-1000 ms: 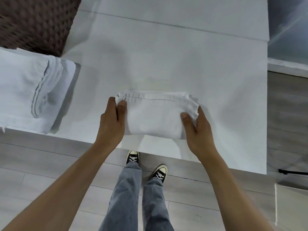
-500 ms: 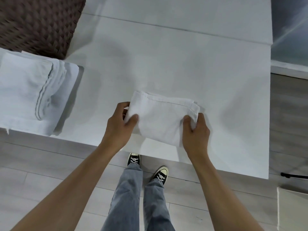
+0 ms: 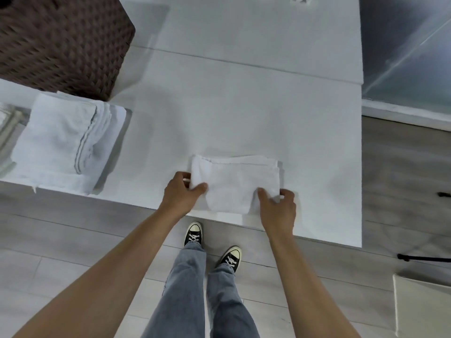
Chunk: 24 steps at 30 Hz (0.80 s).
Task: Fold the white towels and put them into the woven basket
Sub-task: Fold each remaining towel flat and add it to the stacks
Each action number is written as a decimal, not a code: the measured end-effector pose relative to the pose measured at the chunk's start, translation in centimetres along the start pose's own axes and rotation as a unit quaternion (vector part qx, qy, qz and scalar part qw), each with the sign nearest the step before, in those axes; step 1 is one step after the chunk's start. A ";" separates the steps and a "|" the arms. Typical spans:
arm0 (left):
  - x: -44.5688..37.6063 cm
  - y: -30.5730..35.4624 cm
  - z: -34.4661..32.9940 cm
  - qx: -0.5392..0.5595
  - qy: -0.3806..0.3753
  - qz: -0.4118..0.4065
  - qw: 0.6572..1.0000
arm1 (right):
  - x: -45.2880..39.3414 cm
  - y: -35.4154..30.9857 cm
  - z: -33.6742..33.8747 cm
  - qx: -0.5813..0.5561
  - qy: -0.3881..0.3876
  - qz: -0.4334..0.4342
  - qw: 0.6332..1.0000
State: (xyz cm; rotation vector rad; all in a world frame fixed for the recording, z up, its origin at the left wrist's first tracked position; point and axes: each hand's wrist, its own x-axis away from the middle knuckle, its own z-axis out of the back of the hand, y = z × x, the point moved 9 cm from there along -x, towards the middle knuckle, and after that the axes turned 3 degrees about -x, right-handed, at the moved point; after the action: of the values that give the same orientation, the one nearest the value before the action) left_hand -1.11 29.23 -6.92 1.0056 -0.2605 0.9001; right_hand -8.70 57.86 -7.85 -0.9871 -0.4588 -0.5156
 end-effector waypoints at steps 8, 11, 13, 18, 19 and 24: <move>6.3 -2.1 1.2 0.061 -0.026 0.041 0.997 | 2.1 1.6 0.2 -0.094 -0.099 -0.079 0.987; 8.2 -2.7 3.8 0.078 0.004 0.042 0.996 | 4.1 -1.0 -0.5 -0.082 -0.133 -0.043 0.987; 9.5 -3.3 5.8 0.098 0.025 0.049 0.994 | 5.6 -3.2 -1.2 -0.079 -0.148 -0.015 0.986; 11.7 -5.1 12.4 0.155 0.069 0.066 0.983 | 10.3 -9.4 -5.3 -0.073 -0.208 0.053 0.974; 11.9 -5.5 13.9 0.163 0.075 0.068 0.981 | 11.4 -10.6 -6.4 -0.071 -0.219 0.064 0.971; 12.5 -8.6 22.0 0.198 0.106 0.067 0.972 | 16.5 -14.9 -13.2 -0.064 -0.261 0.109 0.957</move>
State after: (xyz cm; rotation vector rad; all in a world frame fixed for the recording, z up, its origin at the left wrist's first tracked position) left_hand 17.62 16.00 6.78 1.2566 0.0363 1.2045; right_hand -2.91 36.33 5.26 -1.2852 -0.7830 -0.0777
